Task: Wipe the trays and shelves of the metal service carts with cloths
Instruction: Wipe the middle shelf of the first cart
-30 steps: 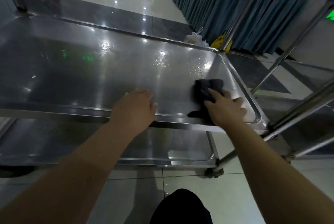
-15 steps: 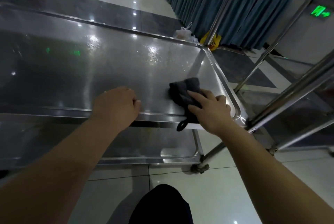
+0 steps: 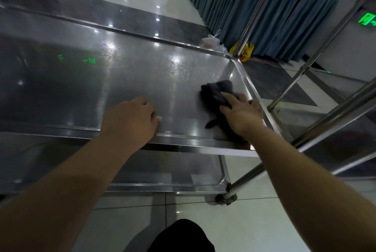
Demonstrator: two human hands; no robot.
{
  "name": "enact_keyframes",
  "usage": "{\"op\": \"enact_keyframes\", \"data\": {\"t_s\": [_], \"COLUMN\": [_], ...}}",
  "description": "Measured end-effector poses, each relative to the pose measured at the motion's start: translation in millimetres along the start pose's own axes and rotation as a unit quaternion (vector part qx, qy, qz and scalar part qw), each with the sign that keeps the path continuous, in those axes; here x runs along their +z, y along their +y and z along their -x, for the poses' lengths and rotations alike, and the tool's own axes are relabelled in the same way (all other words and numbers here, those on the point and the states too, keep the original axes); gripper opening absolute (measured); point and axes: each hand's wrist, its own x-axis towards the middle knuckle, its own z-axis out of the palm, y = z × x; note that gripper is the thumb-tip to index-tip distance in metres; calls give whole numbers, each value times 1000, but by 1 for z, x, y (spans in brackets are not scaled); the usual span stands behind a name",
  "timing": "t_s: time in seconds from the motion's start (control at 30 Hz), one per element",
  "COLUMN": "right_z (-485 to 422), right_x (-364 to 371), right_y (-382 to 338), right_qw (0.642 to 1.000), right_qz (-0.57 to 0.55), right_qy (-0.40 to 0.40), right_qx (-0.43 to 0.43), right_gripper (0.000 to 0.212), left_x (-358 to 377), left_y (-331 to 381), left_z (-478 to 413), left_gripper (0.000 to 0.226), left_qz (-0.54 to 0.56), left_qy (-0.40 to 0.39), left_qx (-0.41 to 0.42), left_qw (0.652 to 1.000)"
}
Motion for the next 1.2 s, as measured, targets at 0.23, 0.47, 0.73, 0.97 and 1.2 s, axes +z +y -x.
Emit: {"op": "enact_keyframes", "data": {"t_s": [0.23, 0.47, 0.73, 0.97, 1.2], "right_z": [-51, -44, -53, -39, -56], "right_x": [-6, 5, 0, 12, 7], "right_y": [-31, -71, -103, -149, -140], "right_qw": [993, 977, 997, 961, 996], "right_qz": [-54, -69, -81, -114, -76], "right_qy": [-8, -22, -6, -36, -13], "right_qx": [105, -199, 8, -251, 47], "right_gripper": [51, 48, 49, 46, 53], "left_x": [8, 6, 3, -15, -32], "left_y": [-1, -7, -6, -45, -119], "left_z": [2, 7, 3, 16, 39], "left_gripper": [41, 39, 40, 35, 26], "left_qz": [-50, 1, 7, 58, 67], "left_qy": [14, 9, -19, -66, -18], "left_qx": [12, 9, 2, -4, -78], "left_qw": [999, 1000, 1000, 996, 995]}}
